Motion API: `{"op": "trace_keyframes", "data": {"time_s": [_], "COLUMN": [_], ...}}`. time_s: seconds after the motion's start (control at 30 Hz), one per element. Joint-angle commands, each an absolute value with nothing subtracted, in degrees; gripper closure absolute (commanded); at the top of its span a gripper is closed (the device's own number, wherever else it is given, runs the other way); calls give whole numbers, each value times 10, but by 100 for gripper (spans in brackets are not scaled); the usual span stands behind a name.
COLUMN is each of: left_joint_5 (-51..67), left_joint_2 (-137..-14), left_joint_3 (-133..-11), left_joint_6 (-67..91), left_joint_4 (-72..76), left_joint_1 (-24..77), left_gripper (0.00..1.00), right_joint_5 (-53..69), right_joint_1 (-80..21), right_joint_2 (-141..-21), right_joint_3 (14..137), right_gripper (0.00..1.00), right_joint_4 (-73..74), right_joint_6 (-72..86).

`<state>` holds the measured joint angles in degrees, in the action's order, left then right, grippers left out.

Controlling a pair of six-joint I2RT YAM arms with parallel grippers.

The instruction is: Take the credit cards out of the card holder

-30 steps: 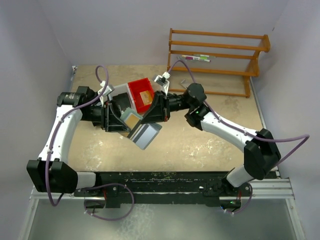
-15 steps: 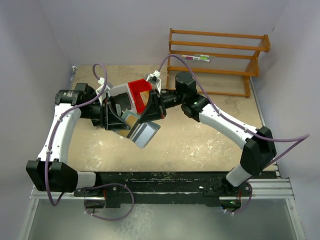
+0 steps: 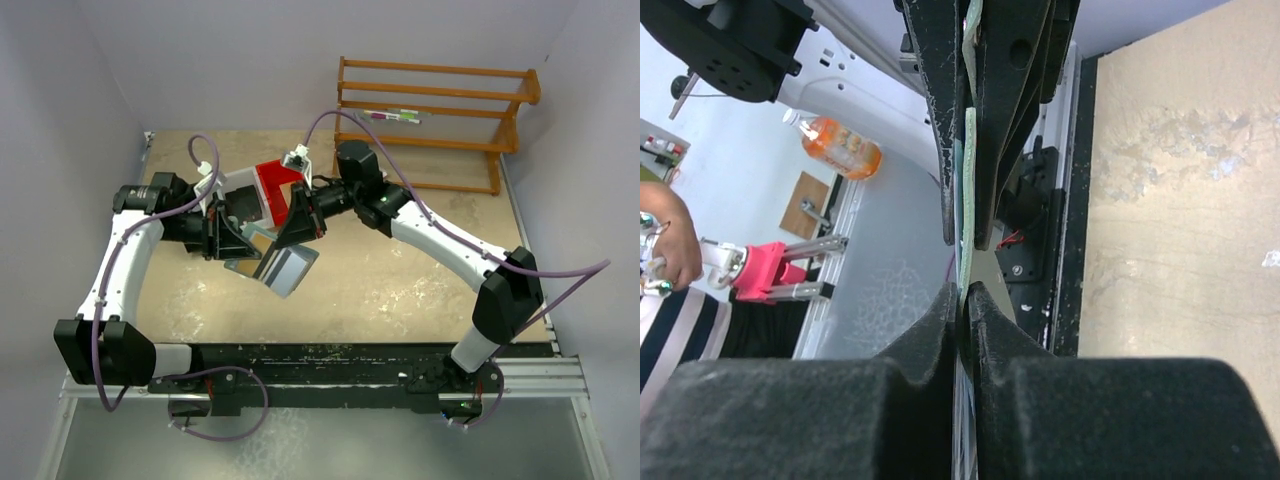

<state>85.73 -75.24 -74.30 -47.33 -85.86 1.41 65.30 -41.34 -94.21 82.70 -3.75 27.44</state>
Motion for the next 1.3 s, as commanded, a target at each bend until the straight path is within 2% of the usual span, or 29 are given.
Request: {"op": "trace_keyframes", "data": {"time_s": [0.0, 0.07, 0.17, 0.27, 0.43, 0.6, 0.87, 1.27], "left_joint_5": [861, 863, 865, 854, 781, 751, 793, 797], "left_joint_2": [-742, -745, -746, -737, -675, -656, -638, -615], "left_joint_3": [-734, -737, -741, -736, -675, -629, -610, -588], "left_joint_6": [-457, -438, -381, -266, 49, 249, 321, 411], "left_joint_4": [-844, -835, -798, -708, -373, -178, -109, -24], "left_joint_1": [17, 16, 8, -11, -63, -65, -66, -66], "left_gripper": [100, 100, 100, 100, 100, 100, 100, 100], "right_joint_5": [649, 630, 533, 418, 277, 297, 369, 406], "right_joint_1": [-411, -400, -376, -363, -363, -418, -452, -452], "right_joint_2": [-941, -936, -905, -835, -753, -765, -854, -903], "right_joint_3": [861, 850, 816, 766, 707, 668, 649, 643], "right_gripper": [88, 71, 49, 42, 42, 43, 51, 56], "right_joint_4": [-65, -72, -97, -141, -182, -284, -463, -478], "right_joint_6": [268, 277, 300, 308, 345, 434, 564, 598]}}
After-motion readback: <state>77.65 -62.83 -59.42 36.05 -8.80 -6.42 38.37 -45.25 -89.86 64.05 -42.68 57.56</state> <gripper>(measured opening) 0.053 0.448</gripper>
